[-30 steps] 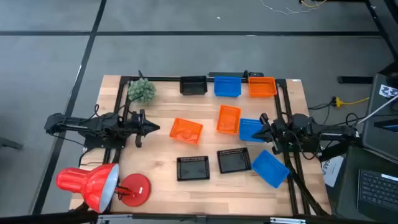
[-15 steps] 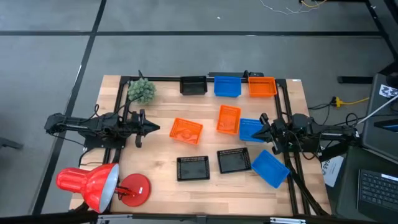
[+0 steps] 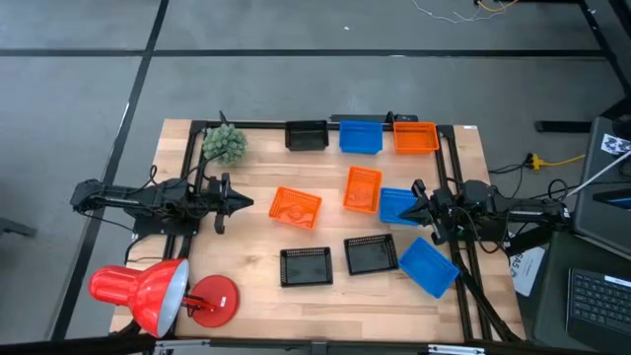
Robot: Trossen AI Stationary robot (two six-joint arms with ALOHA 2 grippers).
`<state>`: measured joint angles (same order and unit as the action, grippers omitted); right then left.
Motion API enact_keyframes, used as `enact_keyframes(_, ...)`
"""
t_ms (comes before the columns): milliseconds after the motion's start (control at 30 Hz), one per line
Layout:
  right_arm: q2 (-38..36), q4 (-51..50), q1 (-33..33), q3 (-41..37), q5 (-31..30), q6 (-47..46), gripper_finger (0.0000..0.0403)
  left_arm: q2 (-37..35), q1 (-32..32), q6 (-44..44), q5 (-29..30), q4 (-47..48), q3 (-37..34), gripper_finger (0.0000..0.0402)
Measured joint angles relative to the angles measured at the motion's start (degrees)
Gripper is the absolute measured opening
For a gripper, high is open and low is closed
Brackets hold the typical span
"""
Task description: Stack baskets by color
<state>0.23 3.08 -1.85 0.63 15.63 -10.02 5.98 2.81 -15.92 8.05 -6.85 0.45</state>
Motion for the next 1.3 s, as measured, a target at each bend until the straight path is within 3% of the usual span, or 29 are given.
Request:
enact_keyframes(667,0.0,0.0,0.0,0.0,-1.0,0.0,0.0013,0.0,0.0,1.2,0.0,-0.1,0.0,0.0014)
enact_keyframes(933,0.0,3.3,0.0,0.0,-1.1,-0.2,0.0013,0.0,0.0,1.4,0.0,-4.5,0.0,0.0014)
enact_keyframes(1133,0.0,3.7,0.0,0.0,-7.7,-5.4,0.0013,0.0,0.0,6.3,0.6,-4.5,0.0,0.0014)
enact_keyframes(1300,0.0,4.0,0.0,0.0,-8.5,-6.4,0.0013,0.0,0.0,5.9,0.6,-4.5,0.0,0.0014)
